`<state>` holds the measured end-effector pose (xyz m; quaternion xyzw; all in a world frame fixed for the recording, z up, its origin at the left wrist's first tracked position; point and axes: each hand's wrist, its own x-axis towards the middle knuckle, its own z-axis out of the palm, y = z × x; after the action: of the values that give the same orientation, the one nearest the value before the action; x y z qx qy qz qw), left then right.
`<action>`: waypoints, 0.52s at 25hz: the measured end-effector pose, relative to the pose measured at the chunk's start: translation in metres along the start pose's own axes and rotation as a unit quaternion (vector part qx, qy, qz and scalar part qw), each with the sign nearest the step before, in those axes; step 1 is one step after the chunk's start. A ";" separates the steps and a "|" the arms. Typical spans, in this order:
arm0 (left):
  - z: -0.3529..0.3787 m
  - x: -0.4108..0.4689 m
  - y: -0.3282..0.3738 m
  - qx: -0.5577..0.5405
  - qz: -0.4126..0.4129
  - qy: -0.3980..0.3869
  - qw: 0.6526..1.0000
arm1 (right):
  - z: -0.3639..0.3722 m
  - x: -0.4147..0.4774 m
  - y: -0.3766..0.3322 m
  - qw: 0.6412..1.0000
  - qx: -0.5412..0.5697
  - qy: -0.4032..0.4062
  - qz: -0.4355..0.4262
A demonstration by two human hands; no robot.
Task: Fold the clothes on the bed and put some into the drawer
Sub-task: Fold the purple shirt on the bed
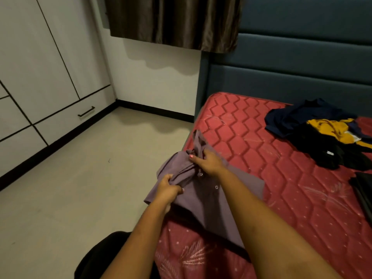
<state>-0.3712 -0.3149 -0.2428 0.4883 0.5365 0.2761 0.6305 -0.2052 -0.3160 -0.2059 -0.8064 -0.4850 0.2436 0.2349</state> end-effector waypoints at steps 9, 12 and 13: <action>0.025 0.022 -0.033 0.349 0.231 0.059 0.906 | 0.085 0.010 0.049 0.956 -0.275 -0.029 -0.095; 0.050 0.049 -0.060 0.377 0.214 -0.073 0.898 | 0.087 0.015 0.064 0.947 -0.305 -0.031 -0.097; 0.052 0.055 -0.068 0.400 0.211 -0.071 0.889 | 0.086 0.013 0.073 0.951 -0.292 -0.027 -0.095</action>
<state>-0.3193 -0.3085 -0.3298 0.8189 0.4397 0.1298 0.3453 -0.2043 -0.3224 -0.3191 -0.7829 -0.6156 0.0898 -0.0024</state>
